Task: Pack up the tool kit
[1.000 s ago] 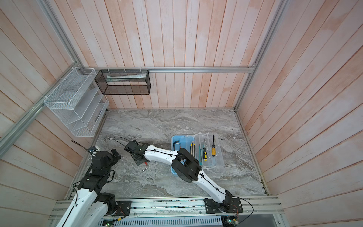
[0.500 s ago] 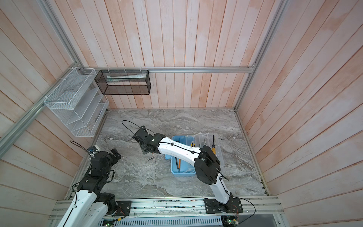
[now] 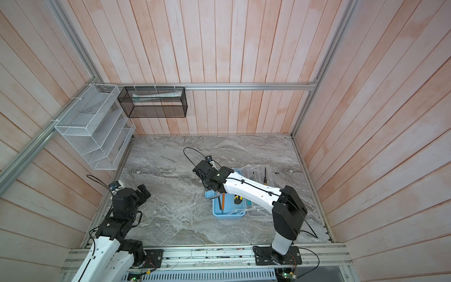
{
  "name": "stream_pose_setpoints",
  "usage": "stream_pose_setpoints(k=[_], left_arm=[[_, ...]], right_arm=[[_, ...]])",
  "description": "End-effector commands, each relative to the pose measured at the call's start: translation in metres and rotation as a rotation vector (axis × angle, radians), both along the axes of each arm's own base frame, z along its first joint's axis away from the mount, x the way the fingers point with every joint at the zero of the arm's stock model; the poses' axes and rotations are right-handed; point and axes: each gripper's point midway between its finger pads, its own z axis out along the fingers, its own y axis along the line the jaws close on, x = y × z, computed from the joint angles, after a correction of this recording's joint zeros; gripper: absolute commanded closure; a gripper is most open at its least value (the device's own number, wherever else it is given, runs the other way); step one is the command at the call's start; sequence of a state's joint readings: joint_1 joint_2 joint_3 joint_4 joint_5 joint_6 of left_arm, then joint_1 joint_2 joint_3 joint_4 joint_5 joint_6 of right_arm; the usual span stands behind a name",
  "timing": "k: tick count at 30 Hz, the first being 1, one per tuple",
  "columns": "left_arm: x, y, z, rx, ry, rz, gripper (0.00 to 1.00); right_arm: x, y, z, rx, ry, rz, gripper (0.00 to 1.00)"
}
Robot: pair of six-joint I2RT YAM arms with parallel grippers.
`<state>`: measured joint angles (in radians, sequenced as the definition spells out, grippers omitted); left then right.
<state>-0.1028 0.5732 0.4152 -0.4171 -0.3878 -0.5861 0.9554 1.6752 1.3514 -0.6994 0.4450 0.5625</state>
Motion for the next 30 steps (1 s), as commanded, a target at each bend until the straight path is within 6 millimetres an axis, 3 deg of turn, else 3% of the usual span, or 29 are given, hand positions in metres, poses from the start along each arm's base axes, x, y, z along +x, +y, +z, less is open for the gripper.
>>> stream_pose_setpoints(k=[1, 12, 22, 30], left_arm=[[0.004, -0.002, 0.009, 0.003, -0.029, -0.018, 0.00], [0.003, -0.001, 0.009, 0.004, -0.029, -0.016, 0.00], [0.003, -0.002, 0.010, 0.003, -0.037, -0.023, 0.00], [0.004, -0.003, 0.010, 0.003, -0.038, -0.030, 0.00]], right_arm=[[0.008, -0.019, -0.001, -0.029, -0.056, -0.078, 1.00], [0.014, -0.029, -0.048, -0.272, 0.036, -0.062, 1.00], [0.010, -0.049, -0.068, -0.391, 0.076, -0.083, 1.00], [0.015, -0.052, -0.080, -0.469, 0.090, -0.081, 1.00]])
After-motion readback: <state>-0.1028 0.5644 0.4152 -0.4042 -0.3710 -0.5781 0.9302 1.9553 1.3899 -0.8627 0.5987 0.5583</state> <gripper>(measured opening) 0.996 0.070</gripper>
